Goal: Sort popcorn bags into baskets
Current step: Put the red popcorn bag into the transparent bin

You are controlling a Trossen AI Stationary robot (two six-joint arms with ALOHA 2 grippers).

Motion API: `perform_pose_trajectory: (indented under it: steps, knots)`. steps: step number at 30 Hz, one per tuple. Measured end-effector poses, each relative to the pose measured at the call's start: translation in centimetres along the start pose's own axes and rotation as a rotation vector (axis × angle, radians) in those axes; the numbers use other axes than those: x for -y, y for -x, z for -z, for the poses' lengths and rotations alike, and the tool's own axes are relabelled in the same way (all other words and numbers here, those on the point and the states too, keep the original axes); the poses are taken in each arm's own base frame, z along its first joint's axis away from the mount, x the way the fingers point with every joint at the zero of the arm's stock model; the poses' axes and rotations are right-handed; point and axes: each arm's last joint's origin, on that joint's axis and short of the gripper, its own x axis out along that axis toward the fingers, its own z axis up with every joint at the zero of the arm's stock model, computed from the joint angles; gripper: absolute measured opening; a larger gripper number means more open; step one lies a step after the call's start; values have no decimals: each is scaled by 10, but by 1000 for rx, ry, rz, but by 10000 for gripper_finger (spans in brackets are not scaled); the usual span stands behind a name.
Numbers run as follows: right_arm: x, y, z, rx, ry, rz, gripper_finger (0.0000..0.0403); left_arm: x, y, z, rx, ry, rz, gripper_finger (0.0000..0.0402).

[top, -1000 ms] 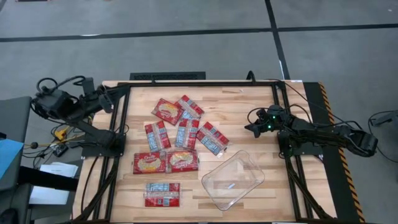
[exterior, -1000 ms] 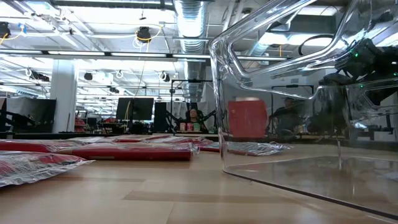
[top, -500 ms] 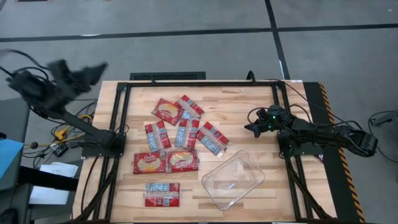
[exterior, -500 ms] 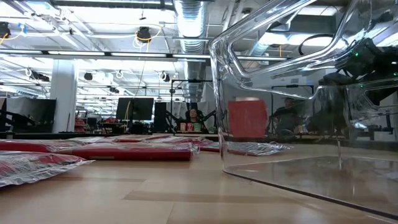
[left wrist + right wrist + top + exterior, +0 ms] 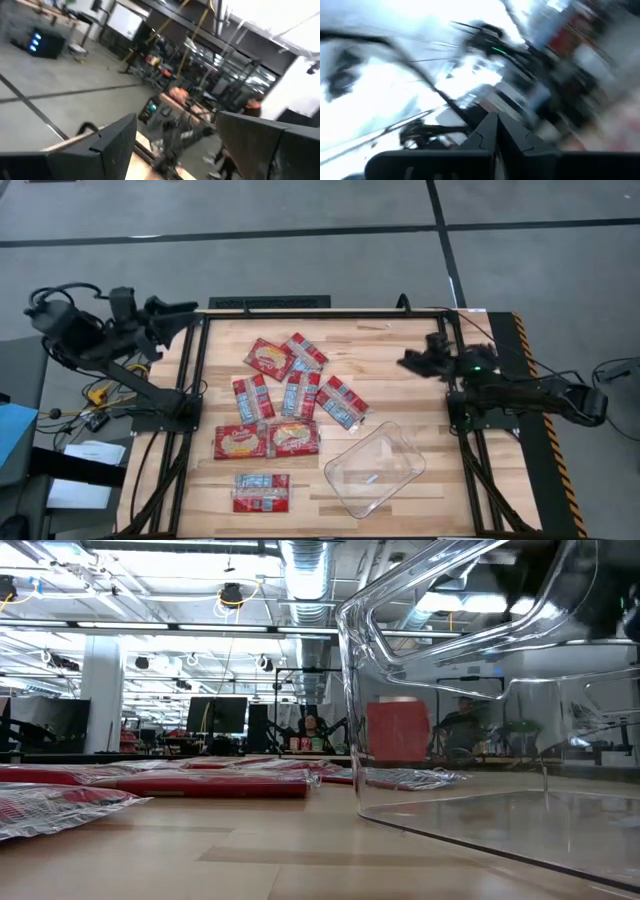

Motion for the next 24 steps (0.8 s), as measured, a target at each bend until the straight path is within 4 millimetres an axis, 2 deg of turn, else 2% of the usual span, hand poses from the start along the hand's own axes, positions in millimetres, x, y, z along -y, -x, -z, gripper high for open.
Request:
perform_pose_trajectory:
  steps: [3,5,8,11,14,18,21,24]
  knots:
    - [-28,-23,-24,35,213,-116,42,1,0,-2,7,19,24,263]
    - [-44,-41,-38,5,310,-125,52,2,0,-6,22,20,8,263]
    - [-58,-65,-53,-133,419,-18,79,7,-4,-6,11,-26,-16,266]
    - [-66,-83,-61,-307,494,138,116,12,-10,4,-57,-115,-40,274]
    - [-68,-94,-65,-452,523,287,161,10,-15,25,-183,-251,-116,285]
    - [-66,-105,-70,-548,500,378,222,0,-21,56,-330,-355,-284,304]
    - [-57,-110,-67,-588,451,419,252,-14,-23,74,-448,-356,-442,317]
    - [-45,-114,-63,-628,418,458,263,-28,-24,90,-581,-331,-606,325]
